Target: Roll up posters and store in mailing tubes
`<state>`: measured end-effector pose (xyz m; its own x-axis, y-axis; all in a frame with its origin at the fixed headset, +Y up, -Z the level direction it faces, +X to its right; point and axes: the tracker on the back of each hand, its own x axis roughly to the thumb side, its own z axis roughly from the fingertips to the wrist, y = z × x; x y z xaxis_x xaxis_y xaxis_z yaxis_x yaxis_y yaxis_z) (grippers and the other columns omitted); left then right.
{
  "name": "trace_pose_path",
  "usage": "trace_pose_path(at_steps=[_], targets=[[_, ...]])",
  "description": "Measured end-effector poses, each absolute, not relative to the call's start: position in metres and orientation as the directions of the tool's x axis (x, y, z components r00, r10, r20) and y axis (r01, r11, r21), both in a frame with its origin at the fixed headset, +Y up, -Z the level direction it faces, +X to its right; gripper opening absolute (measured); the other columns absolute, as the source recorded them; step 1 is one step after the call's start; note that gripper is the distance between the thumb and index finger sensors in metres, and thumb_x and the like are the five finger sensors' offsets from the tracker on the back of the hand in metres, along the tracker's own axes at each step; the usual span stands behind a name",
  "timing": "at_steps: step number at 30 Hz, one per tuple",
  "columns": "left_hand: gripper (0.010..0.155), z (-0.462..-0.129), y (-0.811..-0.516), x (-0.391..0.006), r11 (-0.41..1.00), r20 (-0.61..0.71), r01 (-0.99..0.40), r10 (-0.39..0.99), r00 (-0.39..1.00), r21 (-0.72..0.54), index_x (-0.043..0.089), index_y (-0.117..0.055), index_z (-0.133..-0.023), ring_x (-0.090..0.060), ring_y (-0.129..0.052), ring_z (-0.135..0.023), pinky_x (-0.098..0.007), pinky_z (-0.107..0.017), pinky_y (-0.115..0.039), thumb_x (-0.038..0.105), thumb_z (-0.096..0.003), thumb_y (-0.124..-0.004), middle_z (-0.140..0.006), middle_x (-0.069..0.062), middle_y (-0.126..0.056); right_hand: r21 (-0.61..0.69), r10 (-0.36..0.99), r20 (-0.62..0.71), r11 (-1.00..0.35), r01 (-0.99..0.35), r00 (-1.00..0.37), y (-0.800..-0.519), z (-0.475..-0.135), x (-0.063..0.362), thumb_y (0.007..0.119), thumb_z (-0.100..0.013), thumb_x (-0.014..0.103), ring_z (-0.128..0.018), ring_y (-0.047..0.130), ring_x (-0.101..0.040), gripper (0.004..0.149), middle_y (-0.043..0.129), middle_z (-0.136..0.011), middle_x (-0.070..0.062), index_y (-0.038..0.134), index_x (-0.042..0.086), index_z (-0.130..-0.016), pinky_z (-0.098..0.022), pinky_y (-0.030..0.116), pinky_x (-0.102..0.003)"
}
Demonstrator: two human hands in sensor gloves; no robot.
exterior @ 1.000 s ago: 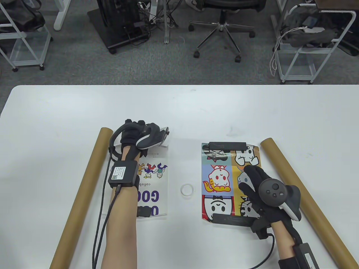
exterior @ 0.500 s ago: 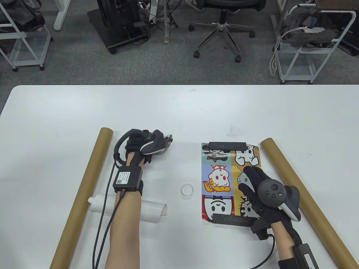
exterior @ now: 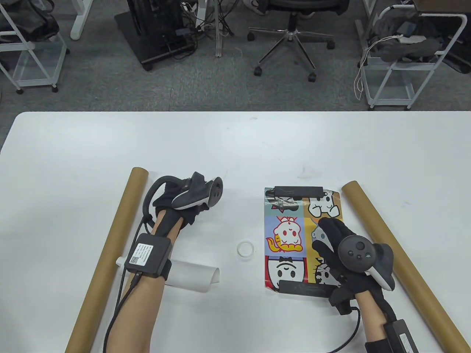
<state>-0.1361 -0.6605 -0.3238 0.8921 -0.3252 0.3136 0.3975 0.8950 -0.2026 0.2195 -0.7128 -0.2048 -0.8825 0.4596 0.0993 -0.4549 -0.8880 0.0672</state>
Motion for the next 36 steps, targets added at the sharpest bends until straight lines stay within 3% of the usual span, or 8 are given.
trace_pose_path(at_steps=[5, 9, 15, 18, 25, 28, 36], targets=[[0.064, -0.273, -0.649, -0.144, 0.902, 0.368, 0.383, -0.293, 0.882, -0.198, 0.035, -0.066, -0.106, -0.02, -0.096, -0.094, -0.049, -0.08, -0.07, 0.054, -0.0452, -0.063, -0.107, 0.007, -0.084, 0.078, 0.445, 0.117, -0.895, -0.439, -0.888, -0.714, -0.202, 0.214, 0.064, -0.054, 0.039, -0.099, 0.058, -0.061, 0.068, 0.05, -0.115, -0.032, 0.045, 0.006, -0.111, -0.068, 0.048, -0.077], [0.061, -0.231, -0.644, -0.149, 0.902, 0.444, 0.338, -0.195, 0.875, -0.268, 0.034, -0.071, -0.103, -0.019, -0.098, -0.089, -0.049, -0.08, -0.071, 0.054, -0.0462, -0.063, -0.101, 0.008, -0.089, 0.094, 0.438, 0.13, -0.898, -0.429, -0.889, -0.715, -0.201, 0.21, 0.064, -0.054, 0.039, -0.099, 0.058, -0.061, 0.068, 0.051, -0.115, -0.032, 0.046, 0.006, -0.11, -0.068, 0.049, -0.077], [0.053, -0.188, -0.639, -0.162, 0.881, 0.488, 0.385, -0.216, 0.846, -0.277, 0.036, -0.079, -0.094, -0.017, -0.103, -0.08, -0.048, -0.079, -0.073, 0.053, -0.0473, -0.063, -0.091, 0.01, -0.095, 0.099, 0.443, 0.121, -0.896, -0.433, -0.888, -0.715, -0.201, 0.21, 0.065, -0.054, 0.039, -0.099, 0.058, -0.061, 0.067, 0.051, -0.115, -0.031, 0.047, 0.006, -0.11, -0.068, 0.049, -0.077], [0.051, -0.174, -0.646, -0.17, 0.858, 0.496, 0.367, -0.157, 0.854, -0.36, 0.036, -0.082, -0.092, -0.017, -0.104, -0.078, -0.048, -0.078, -0.073, 0.053, -0.0483, -0.063, -0.089, 0.009, -0.097, 0.095, 0.443, 0.121, -0.896, -0.433, -0.889, -0.715, -0.2, 0.21, 0.065, -0.054, 0.039, -0.099, 0.058, -0.061, 0.067, 0.051, -0.115, -0.031, 0.047, 0.006, -0.11, -0.068, 0.049, -0.077], [0.053, -0.161, -0.689, -0.184, 0.738, 0.51, 0.418, -0.116, 0.853, -0.53, 0.035, -0.082, -0.096, -0.019, -0.104, -0.084, -0.047, -0.079, -0.073, 0.053, -0.0497, -0.063, -0.094, 0.009, -0.097, 0.106, 0.441, 0.117, -0.897, -0.43, -0.89, -0.716, -0.199, 0.21, 0.065, -0.054, 0.039, -0.099, 0.059, -0.061, 0.067, 0.052, -0.115, -0.031, 0.047, 0.006, -0.11, -0.068, 0.049, -0.077], [0.059, -0.164, -0.698, -0.191, 0.754, 0.49, 0.423, -0.154, 0.858, -0.503, 0.033, -0.074, -0.104, -0.022, -0.098, -0.092, -0.049, -0.08, -0.071, 0.052, -0.0496, -0.064, -0.104, 0.006, -0.089, 0.108, 0.438, 0.117, -0.898, -0.427, -0.891, -0.716, -0.199, 0.209, 0.065, -0.054, 0.039, -0.099, 0.058, -0.061, 0.067, 0.051, -0.115, -0.031, 0.047, 0.006, -0.11, -0.068, 0.049, -0.077], [0.062, -0.18, -0.709, -0.202, 0.81, 0.429, 0.404, -0.212, 0.878, -0.425, 0.034, -0.064, -0.109, -0.027, -0.09, -0.099, -0.051, -0.081, -0.067, 0.051, -0.0494, -0.065, -0.113, 0.001, -0.078, 0.117, 0.43, 0.112, -0.901, -0.417, -0.896, -0.718, -0.2, 0.207, 0.065, -0.054, 0.039, -0.099, 0.058, -0.061, 0.067, 0.052, -0.115, -0.031, 0.047, 0.006, -0.11, -0.068, 0.049, -0.077]])
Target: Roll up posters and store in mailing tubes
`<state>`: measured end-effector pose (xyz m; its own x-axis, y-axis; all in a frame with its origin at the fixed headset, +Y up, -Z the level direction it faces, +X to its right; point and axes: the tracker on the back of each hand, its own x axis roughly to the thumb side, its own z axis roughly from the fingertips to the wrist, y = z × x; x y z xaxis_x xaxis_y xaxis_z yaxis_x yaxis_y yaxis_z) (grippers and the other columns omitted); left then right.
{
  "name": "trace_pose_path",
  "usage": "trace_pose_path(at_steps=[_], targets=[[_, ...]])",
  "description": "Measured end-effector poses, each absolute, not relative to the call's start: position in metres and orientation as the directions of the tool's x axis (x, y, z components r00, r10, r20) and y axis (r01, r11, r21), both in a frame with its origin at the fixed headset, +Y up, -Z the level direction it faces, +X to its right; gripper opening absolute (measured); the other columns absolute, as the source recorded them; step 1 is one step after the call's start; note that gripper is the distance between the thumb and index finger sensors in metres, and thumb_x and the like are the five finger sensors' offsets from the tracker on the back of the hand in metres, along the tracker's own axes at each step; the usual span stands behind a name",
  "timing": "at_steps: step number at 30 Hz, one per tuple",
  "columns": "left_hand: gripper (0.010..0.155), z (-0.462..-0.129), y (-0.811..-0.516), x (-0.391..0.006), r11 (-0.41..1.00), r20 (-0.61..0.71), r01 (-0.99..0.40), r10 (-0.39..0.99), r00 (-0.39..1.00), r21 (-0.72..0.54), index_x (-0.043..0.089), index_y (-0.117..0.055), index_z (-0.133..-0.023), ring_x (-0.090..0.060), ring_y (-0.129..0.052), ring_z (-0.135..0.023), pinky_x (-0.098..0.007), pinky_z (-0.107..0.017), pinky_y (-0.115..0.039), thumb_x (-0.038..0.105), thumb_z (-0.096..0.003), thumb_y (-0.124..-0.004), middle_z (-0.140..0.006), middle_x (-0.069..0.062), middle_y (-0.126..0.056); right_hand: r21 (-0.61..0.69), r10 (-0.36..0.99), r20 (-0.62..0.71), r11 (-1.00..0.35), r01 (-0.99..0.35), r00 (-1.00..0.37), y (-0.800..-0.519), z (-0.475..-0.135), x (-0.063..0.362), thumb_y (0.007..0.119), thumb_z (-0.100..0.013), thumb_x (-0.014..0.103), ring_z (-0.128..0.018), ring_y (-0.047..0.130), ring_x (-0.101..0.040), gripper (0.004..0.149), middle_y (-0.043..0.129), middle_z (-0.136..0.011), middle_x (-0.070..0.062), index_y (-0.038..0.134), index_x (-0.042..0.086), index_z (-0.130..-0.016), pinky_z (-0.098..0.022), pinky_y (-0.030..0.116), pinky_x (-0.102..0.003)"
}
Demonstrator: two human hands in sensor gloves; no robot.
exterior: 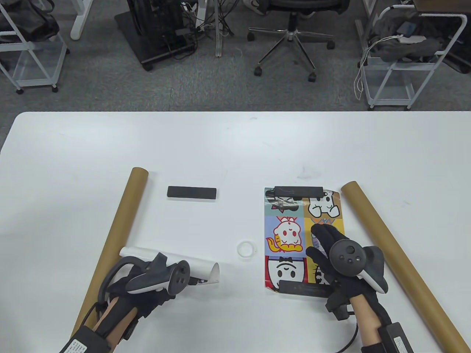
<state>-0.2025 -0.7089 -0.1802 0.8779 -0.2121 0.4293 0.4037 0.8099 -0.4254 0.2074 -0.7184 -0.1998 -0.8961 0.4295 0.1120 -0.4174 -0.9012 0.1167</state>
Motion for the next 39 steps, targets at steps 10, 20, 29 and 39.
trace_pose_path(at_steps=[10, 20, 29, 39], targets=[[0.066, -0.192, -0.745, -0.199, 0.849, 0.431, 0.475, -0.348, 0.832, -0.233, 0.034, -0.061, -0.108, -0.025, -0.087, -0.1, -0.052, -0.081, -0.067, 0.05, -0.045, -0.073, -0.114, -0.001, -0.071, 0.127, 0.428, 0.111, -0.901, -0.415, -0.897, -0.719, -0.2, 0.206, 0.065, -0.054, 0.039, -0.099, 0.058, -0.061, 0.068, 0.052, -0.115, -0.031, 0.047, 0.006, -0.11, -0.068, 0.049, -0.077], [0.071, -0.187, -0.751, -0.198, 0.859, 0.449, 0.49, -0.385, 0.807, -0.145, 0.034, -0.062, -0.106, -0.02, -0.092, -0.093, -0.05, -0.081, -0.07, 0.051, -0.0395, -0.078, -0.108, 0.003, -0.077, 0.135, 0.428, 0.105, -0.901, -0.413, -0.898, -0.72, -0.201, 0.206, 0.065, -0.053, 0.039, -0.099, 0.059, -0.061, 0.068, 0.052, -0.115, -0.031, 0.047, 0.006, -0.11, -0.068, 0.049, -0.077], [0.067, -0.182, -0.755, -0.188, 0.81, 0.517, 0.586, -0.497, 0.697, -0.012, 0.038, -0.065, -0.101, -0.015, -0.099, -0.088, -0.047, -0.08, -0.075, 0.054, -0.0372, -0.079, -0.1, 0.009, -0.086, 0.141, 0.415, 0.101, -0.905, -0.4, -0.904, -0.72, -0.202, 0.204, 0.065, -0.055, 0.035, -0.099, 0.059, -0.06, 0.064, 0.053, -0.115, -0.03, 0.049, 0.007, -0.109, -0.068, 0.049, -0.077], [0.067, -0.181, -0.732, -0.191, 0.827, 0.458, 0.559, -0.519, 0.722, 0.056, 0.037, -0.065, -0.102, -0.015, -0.099, -0.088, -0.047, -0.08, -0.075, 0.053, -0.0383, -0.078, -0.101, 0.008, -0.086, 0.135, 0.427, 0.1, -0.901, -0.413, -0.899, -0.719, -0.2, 0.206, 0.065, -0.054, 0.037, -0.099, 0.059, -0.06, 0.065, 0.053, -0.115, -0.031, 0.048, 0.007, -0.109, -0.068, 0.049, -0.077]])
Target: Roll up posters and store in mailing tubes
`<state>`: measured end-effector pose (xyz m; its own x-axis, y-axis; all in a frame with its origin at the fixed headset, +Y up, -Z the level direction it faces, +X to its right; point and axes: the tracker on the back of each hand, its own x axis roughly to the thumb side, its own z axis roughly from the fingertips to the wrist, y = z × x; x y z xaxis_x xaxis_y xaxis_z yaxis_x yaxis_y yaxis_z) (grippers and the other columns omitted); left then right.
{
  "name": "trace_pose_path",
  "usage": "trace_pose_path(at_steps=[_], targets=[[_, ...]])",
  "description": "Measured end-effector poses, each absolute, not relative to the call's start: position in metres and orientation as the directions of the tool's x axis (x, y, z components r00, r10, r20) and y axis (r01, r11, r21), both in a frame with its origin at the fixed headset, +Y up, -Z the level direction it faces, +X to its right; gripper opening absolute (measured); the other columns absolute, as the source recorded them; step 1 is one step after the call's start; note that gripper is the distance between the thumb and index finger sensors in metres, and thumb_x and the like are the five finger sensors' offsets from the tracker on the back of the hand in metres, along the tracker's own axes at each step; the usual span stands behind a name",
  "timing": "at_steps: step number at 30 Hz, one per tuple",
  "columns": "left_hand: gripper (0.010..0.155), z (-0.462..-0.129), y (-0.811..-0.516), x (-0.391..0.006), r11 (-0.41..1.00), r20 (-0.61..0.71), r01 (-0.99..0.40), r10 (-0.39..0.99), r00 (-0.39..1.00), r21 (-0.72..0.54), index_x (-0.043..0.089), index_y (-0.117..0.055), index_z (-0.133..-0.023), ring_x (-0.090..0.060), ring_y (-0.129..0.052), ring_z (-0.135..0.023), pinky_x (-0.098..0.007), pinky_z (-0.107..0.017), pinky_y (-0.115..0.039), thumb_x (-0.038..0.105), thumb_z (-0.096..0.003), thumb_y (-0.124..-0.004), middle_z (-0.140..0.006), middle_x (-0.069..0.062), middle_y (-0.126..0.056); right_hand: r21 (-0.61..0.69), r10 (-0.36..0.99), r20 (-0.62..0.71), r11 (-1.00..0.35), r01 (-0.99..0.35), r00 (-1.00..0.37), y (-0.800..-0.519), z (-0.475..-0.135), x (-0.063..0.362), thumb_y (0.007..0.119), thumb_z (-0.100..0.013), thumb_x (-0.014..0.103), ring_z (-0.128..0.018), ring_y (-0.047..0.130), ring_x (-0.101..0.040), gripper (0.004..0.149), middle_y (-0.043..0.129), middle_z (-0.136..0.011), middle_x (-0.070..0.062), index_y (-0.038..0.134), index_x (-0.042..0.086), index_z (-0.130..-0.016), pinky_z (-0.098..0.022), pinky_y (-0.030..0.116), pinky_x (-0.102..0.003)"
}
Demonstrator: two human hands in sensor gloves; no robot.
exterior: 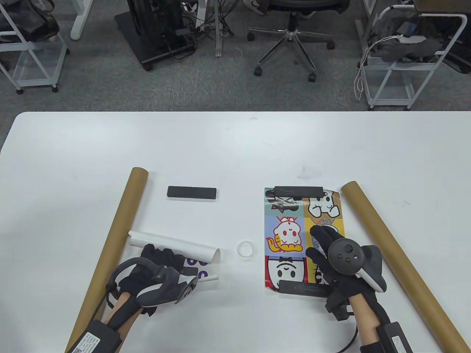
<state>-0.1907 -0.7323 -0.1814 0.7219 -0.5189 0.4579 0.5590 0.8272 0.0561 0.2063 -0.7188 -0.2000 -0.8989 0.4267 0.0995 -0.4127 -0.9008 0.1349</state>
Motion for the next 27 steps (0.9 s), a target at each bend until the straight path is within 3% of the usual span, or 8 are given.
trace_pose_path(at_steps=[8, 18, 27], targets=[[0.067, -0.172, -0.704, -0.193, 0.859, 0.467, 0.51, -0.465, 0.752, 0.035, 0.037, -0.066, -0.103, -0.016, -0.099, -0.088, -0.048, -0.079, -0.075, 0.053, -0.0388, -0.078, -0.101, 0.007, -0.086, 0.135, 0.429, 0.101, -0.9, -0.415, -0.898, -0.719, -0.2, 0.207, 0.066, -0.054, 0.037, -0.099, 0.059, -0.06, 0.065, 0.053, -0.114, -0.031, 0.049, 0.007, -0.109, -0.068, 0.049, -0.077], [0.067, -0.152, -0.692, -0.193, 0.849, 0.511, 0.529, -0.463, 0.724, 0.021, 0.036, -0.066, -0.103, -0.015, -0.099, -0.088, -0.047, -0.079, -0.075, 0.053, -0.0394, -0.078, -0.101, 0.008, -0.086, 0.136, 0.427, 0.099, -0.901, -0.413, -0.899, -0.719, -0.2, 0.206, 0.066, -0.054, 0.037, -0.099, 0.059, -0.06, 0.066, 0.053, -0.115, -0.031, 0.049, 0.007, -0.109, -0.068, 0.049, -0.077], [0.067, -0.21, -0.712, -0.183, 0.807, 0.454, 0.587, -0.502, 0.736, -0.059, 0.037, -0.064, -0.104, -0.016, -0.097, -0.09, -0.047, -0.08, -0.074, 0.052, -0.0399, -0.077, -0.102, 0.008, -0.084, 0.136, 0.422, 0.098, -0.903, -0.408, -0.901, -0.719, -0.2, 0.206, 0.066, -0.054, 0.037, -0.099, 0.059, -0.06, 0.066, 0.053, -0.115, -0.031, 0.048, 0.007, -0.109, -0.068, 0.049, -0.077]])
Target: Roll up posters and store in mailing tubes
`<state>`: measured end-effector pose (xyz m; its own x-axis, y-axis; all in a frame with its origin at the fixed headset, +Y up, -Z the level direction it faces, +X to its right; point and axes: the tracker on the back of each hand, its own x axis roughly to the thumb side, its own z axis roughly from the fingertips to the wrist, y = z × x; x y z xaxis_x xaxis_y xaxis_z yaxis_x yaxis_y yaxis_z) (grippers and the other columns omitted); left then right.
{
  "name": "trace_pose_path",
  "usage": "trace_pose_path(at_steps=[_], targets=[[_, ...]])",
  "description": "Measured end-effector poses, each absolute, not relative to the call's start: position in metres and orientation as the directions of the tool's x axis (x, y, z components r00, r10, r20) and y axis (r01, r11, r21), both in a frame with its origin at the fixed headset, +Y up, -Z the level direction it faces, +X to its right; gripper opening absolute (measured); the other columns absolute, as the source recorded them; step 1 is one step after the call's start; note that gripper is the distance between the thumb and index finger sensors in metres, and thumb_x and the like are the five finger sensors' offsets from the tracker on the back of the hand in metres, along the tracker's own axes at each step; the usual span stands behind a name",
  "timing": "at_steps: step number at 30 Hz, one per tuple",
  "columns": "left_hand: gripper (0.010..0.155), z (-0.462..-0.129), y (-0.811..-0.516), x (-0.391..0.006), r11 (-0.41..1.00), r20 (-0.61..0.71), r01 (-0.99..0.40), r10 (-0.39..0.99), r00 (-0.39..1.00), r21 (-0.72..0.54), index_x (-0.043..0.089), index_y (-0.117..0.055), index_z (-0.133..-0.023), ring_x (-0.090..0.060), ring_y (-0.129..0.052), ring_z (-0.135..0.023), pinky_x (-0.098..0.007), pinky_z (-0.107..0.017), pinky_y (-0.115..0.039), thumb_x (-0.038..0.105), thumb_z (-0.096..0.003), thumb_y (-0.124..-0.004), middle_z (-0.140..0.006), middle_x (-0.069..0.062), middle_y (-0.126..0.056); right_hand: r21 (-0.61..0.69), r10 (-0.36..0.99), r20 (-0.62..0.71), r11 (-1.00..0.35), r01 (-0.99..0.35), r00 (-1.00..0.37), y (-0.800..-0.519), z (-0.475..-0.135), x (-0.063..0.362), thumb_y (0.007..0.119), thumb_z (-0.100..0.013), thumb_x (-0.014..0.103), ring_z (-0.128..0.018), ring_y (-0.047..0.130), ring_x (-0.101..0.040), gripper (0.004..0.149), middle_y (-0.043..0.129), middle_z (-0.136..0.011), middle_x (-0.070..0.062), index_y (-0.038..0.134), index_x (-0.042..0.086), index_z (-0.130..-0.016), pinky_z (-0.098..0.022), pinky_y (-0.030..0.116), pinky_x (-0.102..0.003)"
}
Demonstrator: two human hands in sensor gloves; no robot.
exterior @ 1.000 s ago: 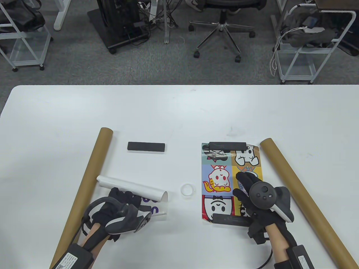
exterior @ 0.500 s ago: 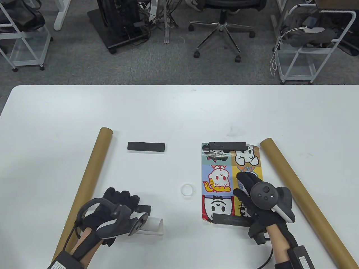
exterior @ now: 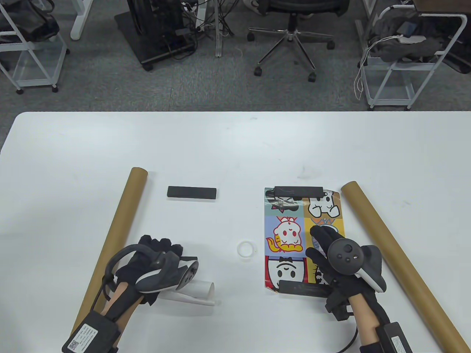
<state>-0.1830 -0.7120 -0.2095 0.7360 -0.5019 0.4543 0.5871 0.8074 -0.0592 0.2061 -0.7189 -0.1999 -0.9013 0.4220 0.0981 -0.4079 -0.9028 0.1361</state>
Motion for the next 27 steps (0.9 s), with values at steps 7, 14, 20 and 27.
trace_pose_path(at_steps=[7, 14, 20, 27], targets=[[0.067, -0.23, -0.748, -0.171, 0.766, 0.483, 0.629, -0.506, 0.715, -0.13, 0.038, -0.063, -0.103, -0.014, -0.096, -0.091, -0.046, -0.08, -0.074, 0.054, -0.0389, -0.077, -0.103, 0.011, -0.082, 0.136, 0.435, 0.088, -0.897, -0.422, -0.896, -0.719, -0.201, 0.209, 0.066, -0.054, 0.037, -0.099, 0.058, -0.06, 0.066, 0.053, -0.115, -0.031, 0.048, 0.007, -0.11, -0.068, 0.048, -0.077], [0.066, -0.224, -0.729, -0.175, 0.806, 0.434, 0.591, -0.524, 0.733, -0.025, 0.039, -0.063, -0.103, -0.012, -0.098, -0.089, -0.044, -0.079, -0.075, 0.053, -0.0399, -0.076, -0.103, 0.011, -0.084, 0.137, 0.435, 0.095, -0.896, -0.422, -0.895, -0.719, -0.201, 0.208, 0.066, -0.054, 0.038, -0.099, 0.058, -0.061, 0.066, 0.053, -0.115, -0.03, 0.048, 0.007, -0.11, -0.068, 0.048, -0.077], [0.058, -0.188, -0.683, -0.194, 0.874, 0.423, 0.485, -0.428, 0.799, -0.03, 0.038, -0.071, -0.101, -0.017, -0.099, -0.088, -0.048, -0.079, -0.073, 0.052, -0.0447, -0.069, -0.101, 0.008, -0.087, 0.134, 0.434, 0.095, -0.897, -0.421, -0.896, -0.719, -0.201, 0.209, 0.066, -0.054, 0.038, -0.099, 0.059, -0.06, 0.066, 0.053, -0.115, -0.031, 0.048, 0.007, -0.11, -0.068, 0.048, -0.077], [0.056, -0.146, -0.677, -0.207, 0.884, 0.495, 0.452, -0.34, 0.799, -0.122, 0.039, -0.075, -0.097, -0.016, -0.101, -0.086, -0.048, -0.079, -0.073, 0.055, -0.0443, -0.068, -0.098, 0.009, -0.09, 0.139, 0.427, 0.095, -0.9, -0.413, -0.899, -0.719, -0.201, 0.207, 0.066, -0.054, 0.038, -0.099, 0.059, -0.06, 0.066, 0.053, -0.115, -0.031, 0.048, 0.007, -0.11, -0.068, 0.048, -0.077]])
